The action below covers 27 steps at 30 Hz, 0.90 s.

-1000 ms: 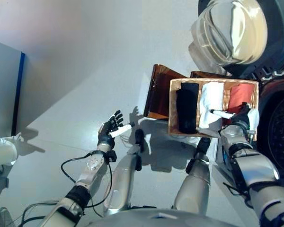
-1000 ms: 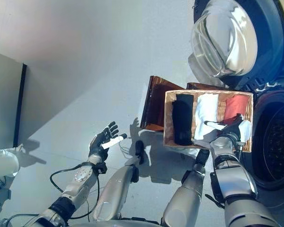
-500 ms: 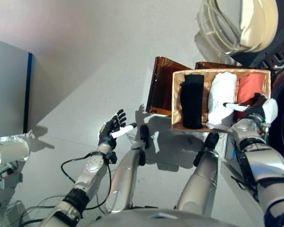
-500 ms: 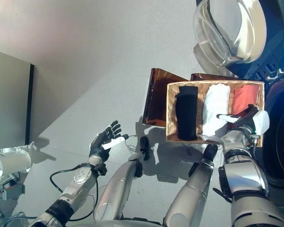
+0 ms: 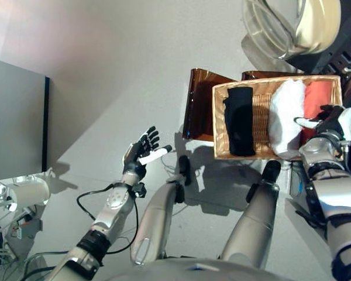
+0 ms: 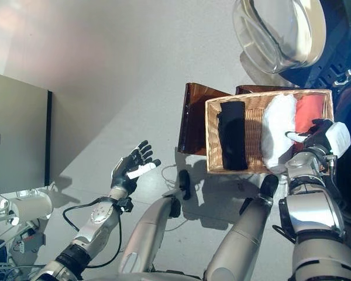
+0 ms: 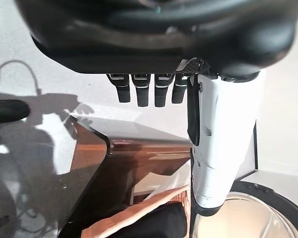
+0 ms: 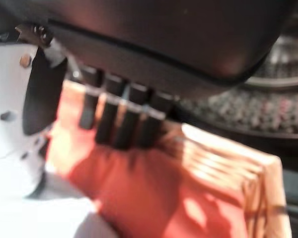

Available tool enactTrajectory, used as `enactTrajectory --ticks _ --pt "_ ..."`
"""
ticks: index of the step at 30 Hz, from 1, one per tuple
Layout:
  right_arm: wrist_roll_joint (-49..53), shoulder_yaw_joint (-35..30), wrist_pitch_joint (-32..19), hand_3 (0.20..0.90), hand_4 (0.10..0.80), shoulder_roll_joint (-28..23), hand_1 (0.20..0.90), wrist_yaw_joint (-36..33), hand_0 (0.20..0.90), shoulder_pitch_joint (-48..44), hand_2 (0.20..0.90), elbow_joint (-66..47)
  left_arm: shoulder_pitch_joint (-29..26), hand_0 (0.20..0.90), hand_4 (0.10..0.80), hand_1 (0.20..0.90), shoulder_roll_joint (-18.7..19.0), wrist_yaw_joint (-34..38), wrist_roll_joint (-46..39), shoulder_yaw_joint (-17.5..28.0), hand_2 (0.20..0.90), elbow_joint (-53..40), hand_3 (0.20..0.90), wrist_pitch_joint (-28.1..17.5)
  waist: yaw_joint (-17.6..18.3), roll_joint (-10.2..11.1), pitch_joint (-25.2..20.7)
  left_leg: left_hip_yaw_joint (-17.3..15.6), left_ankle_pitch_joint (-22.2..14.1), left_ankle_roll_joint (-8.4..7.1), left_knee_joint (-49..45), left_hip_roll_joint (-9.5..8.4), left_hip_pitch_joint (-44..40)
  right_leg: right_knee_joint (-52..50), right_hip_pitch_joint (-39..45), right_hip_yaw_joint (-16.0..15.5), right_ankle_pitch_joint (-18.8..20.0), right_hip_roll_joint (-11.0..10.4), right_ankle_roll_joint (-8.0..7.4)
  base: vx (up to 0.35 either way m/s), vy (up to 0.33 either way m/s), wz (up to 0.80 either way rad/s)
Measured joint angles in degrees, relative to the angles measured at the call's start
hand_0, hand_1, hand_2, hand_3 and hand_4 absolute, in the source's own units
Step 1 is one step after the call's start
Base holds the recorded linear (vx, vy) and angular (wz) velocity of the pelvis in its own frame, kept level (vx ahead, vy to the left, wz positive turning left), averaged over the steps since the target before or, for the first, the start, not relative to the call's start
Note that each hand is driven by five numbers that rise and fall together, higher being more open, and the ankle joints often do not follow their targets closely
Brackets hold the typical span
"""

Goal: Pick up the clothes and place them into the washing machine

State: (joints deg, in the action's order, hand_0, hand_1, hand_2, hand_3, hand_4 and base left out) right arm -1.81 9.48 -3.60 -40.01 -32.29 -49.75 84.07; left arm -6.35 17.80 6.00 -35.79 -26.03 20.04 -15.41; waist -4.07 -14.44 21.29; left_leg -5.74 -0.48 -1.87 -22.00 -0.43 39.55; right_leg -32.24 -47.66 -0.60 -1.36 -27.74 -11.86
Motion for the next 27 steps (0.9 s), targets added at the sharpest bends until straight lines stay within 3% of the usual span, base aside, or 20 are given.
enactTrajectory --ticks 20,27 --pt "1.3 -1.0 1.0 0.2 0.3 0.0 0.2 2.4 0.2 0.1 0.2 0.0 0.4 0.9 0.8 0.9 0.0 -0.2 -0.1 0.0 0.9 0.0 0.9 0.0 0.1 -0.5 -0.2 -0.4 -0.1 0.05 -1.3 -0.05 0.2 -0.7 -0.8 1.0 -0.3 0.1 0.07 0.004 -0.001 -0.01" --pt "5.7 -3.2 -0.2 0.2 0.3 1.4 0.2 2.3 0.2 4.1 0.2 -4.7 0.4 0.9 0.8 0.9 -0.4 0.1 -0.1 0.1 0.9 1.4 0.9 0.0 1.0 -0.3 -0.2 -0.6 0.0 0.13 0.3 0.82 -2.2 3.2 2.9 -0.2 1.4 1.5 -0.14 0.022 -0.027 -0.08"
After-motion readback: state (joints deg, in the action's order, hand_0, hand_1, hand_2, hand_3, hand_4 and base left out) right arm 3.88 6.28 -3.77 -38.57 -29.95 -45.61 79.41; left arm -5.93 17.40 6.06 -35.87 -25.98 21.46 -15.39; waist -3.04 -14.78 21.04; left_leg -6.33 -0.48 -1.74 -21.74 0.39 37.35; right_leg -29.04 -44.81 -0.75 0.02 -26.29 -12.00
